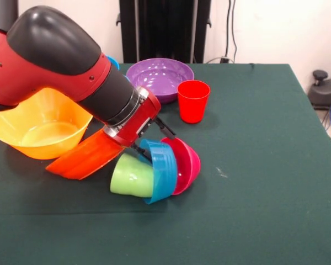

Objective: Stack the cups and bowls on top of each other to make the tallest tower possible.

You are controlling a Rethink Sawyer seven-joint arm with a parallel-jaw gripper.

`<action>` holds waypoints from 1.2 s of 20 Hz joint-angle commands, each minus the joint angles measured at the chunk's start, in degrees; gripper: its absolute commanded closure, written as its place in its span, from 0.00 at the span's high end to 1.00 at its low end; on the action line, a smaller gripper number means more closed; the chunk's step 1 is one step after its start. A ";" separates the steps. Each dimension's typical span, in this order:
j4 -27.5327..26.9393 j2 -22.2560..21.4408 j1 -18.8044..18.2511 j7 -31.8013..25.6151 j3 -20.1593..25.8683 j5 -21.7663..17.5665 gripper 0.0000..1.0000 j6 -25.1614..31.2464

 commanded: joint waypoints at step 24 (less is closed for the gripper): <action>27.12 -14.17 7.35 15.82 -0.52 10.46 1.00 -16.91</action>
